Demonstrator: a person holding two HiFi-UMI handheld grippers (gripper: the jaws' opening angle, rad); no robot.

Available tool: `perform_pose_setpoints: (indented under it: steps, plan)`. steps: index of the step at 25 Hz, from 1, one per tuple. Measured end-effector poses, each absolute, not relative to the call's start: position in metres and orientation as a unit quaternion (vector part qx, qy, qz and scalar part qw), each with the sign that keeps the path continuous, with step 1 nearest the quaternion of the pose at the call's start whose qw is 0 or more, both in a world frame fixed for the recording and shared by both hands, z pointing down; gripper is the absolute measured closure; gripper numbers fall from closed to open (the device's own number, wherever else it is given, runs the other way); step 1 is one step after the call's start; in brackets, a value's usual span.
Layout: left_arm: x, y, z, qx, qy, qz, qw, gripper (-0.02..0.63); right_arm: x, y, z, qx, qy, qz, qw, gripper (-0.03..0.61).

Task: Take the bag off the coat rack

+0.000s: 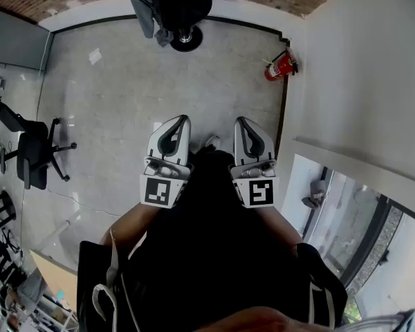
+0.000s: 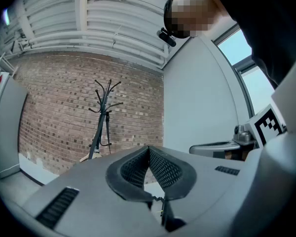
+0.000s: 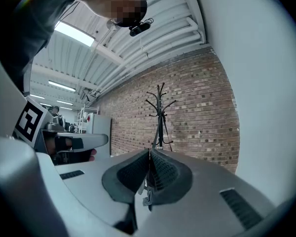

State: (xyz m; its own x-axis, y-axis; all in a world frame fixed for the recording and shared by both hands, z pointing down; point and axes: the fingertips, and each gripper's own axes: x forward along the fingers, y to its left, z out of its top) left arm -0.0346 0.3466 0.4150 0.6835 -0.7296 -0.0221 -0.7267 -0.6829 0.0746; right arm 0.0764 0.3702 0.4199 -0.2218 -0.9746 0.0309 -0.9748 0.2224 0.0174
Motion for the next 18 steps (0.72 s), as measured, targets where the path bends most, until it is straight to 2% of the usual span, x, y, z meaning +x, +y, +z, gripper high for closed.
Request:
perform_pose_setpoints:
  steps: [18]
  plan:
    - [-0.017,0.353,0.420,0.904,-0.424,-0.039,0.042,0.594,0.114,0.390,0.439,0.618,-0.785,0.039,0.002,0.557]
